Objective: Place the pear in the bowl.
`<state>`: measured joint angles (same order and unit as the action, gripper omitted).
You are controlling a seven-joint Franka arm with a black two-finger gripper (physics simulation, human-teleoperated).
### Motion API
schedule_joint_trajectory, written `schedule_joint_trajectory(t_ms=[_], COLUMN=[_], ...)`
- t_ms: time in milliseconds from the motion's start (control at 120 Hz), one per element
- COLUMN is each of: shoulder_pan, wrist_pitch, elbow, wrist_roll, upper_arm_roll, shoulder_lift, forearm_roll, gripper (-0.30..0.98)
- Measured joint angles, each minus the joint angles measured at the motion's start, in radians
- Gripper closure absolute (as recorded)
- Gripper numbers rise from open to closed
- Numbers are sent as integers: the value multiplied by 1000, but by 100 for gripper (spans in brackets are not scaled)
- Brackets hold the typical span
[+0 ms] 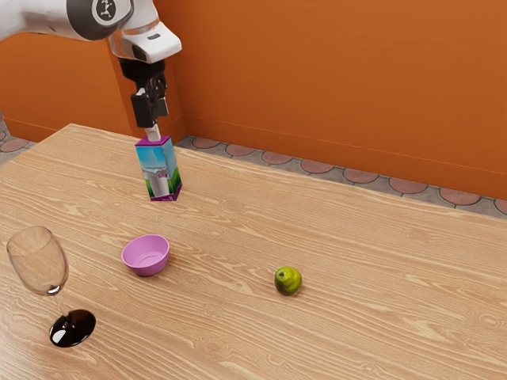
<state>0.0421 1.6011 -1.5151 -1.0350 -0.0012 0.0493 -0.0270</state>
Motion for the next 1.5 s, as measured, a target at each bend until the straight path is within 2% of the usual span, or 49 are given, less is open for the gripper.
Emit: schedule_joint_trajectory(t_ms=[267, 367, 567, 767, 875, 1150, 1300, 1500], shoulder_pan=[21, 31, 186, 289, 303, 317, 317, 318], wrist_pitch=[0, 1, 40, 146, 245, 448, 556, 679], elbow=[4, 8, -51, -181, -257, -221, -220, -220], wrist_roll=[0, -7, -46, -66, -68, -93, -124, -169], upper_arm_roll=[-6, -7, -5, -5, -5, 0, 2, 4], shoulder_lift=[3, 53, 110, 162, 208, 376, 433, 489], forearm_roll=[-1, 9, 33, 39, 41, 32, 74, 85], gripper=[0, 0, 0, 0, 0, 0, 0, 0])
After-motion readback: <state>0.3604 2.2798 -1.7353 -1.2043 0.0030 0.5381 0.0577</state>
